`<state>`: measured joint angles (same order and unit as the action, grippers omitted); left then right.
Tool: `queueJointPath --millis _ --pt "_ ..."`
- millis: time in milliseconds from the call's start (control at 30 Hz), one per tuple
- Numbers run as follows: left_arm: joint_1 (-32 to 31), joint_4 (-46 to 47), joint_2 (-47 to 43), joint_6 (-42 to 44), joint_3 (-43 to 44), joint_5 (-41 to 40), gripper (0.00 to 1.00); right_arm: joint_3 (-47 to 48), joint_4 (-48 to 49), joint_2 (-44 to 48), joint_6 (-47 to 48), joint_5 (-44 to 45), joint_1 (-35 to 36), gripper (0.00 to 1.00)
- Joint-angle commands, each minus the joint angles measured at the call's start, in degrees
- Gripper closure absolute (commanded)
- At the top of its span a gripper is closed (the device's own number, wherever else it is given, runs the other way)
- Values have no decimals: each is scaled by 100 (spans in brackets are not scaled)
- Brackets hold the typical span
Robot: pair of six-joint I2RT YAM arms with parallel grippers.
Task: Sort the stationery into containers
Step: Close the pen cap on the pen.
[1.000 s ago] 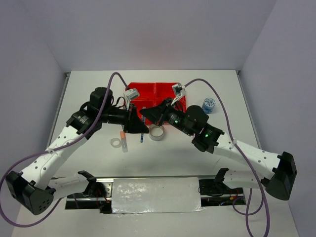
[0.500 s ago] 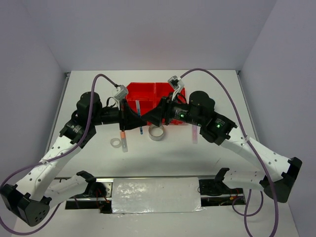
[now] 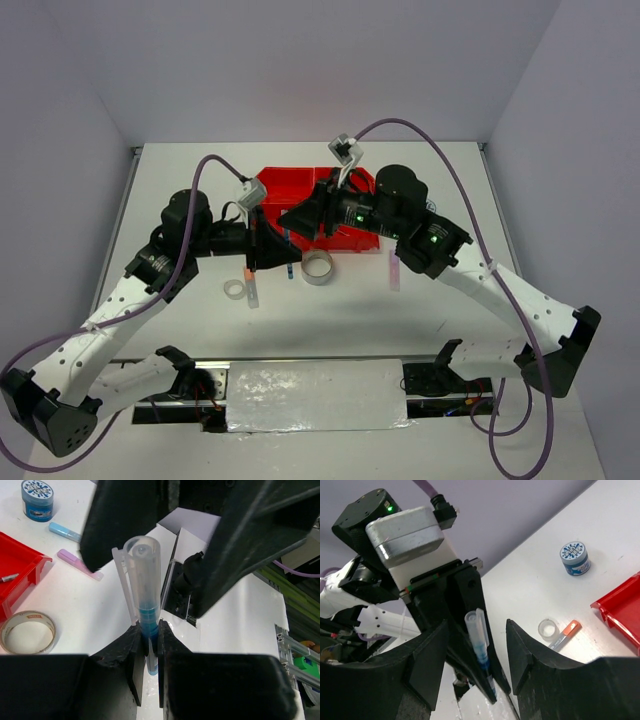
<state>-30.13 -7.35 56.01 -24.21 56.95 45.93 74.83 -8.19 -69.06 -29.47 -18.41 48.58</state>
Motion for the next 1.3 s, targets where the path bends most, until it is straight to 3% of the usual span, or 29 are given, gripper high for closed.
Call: queueJointPath --millis 0,233,300,333,467,667,867,1133,1267 --pt "-63 314 -2 56 18 127 100 418 89 -160 231 -66 -33 45" --pt "-72 340 24 56 18 126 100 471 -34 -213 328 -4 -24 62" --pt "-72 322 41 65 27 109 100 436 -34 -196 337 -39 -32 81" --pt "-72 288 50 91 62 65 100 428 -43 -196 337 -48 -33 100" --pt "-63 200 94 162 211 -84 100 24 53 14 398 -101 -33 100" --pt "60 15 445 372 886 -41 100 -1906 572 375 556 -714 -24 100" --pt "402 76 718 443 1512 337 100 -3244 1003 884 461 -1155 38 100" --pt "482 998 894 -57 1679 636 100 -3940 1785 649 -145 -1525 275 100" --pt "491 868 1078 21 1715 873 100 -3625 1882 735 -471 -1297 337 100"
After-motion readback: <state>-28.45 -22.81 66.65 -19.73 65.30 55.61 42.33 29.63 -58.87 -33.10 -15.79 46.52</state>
